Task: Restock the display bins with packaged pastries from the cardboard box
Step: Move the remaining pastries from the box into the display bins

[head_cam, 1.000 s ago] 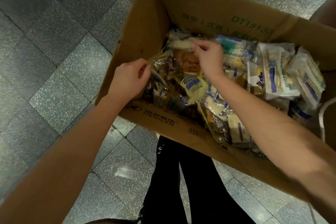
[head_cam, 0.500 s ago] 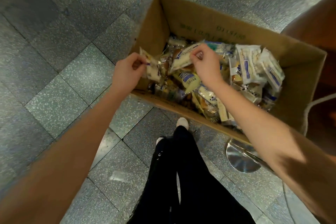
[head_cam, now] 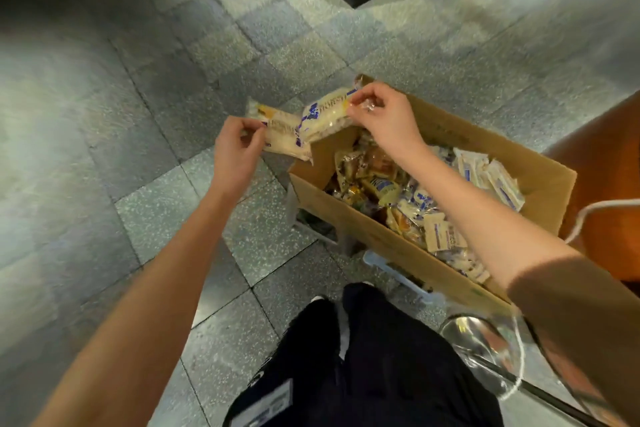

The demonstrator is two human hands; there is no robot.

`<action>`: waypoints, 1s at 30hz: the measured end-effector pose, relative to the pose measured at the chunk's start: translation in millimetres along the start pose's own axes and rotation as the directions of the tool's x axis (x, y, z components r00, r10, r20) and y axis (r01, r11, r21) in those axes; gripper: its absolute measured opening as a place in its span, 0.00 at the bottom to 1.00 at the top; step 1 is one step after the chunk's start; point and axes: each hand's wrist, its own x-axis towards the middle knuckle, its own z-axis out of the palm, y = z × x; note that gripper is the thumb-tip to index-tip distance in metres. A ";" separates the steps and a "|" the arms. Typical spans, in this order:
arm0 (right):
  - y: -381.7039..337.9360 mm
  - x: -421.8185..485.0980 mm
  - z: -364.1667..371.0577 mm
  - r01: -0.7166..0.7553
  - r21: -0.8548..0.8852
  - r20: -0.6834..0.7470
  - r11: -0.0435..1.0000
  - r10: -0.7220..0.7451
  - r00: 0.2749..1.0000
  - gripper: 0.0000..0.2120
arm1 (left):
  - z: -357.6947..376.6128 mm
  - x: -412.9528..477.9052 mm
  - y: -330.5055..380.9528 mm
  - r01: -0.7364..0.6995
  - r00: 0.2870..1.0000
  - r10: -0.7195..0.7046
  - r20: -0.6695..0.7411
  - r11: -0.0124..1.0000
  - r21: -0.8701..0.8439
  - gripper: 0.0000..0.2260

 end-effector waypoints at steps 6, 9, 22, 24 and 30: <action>-52.7 -8.1 41.6 0.177 0.016 0.321 0.984 -0.172 0.931 0.09 | -74.0 -54.8 -1.3 0.071 0.959 -0.073 -0.272 0.997 -0.017 0.08; -67.5 -21.3 62.0 0.271 0.045 0.461 0.961 -0.261 0.848 0.08 | -98.0 -105.6 -0.2 0.126 0.891 -0.131 -0.434 0.991 -0.040 0.11; -113.3 -187.0 167.3 0.349 0.371 0.817 0.860 -0.481 0.318 0.06 | -143.0 -422.8 -12.1 0.238 0.357 -0.529 -0.770 0.848 -0.473 0.14; -125.8 -225.6 185.6 0.313 0.407 0.852 0.858 -0.480 0.207 0.07 | -147.9 -466.6 -10.9 0.220 0.259 -0.544 -0.798 0.838 -0.499 0.11; -169.1 -364.3 232.6 0.277 0.511 0.858 0.814 -0.501 -0.111 0.13 | -162.5 -590.3 -6.4 0.189 0.039 -0.575 -0.817 0.807 -0.559 0.08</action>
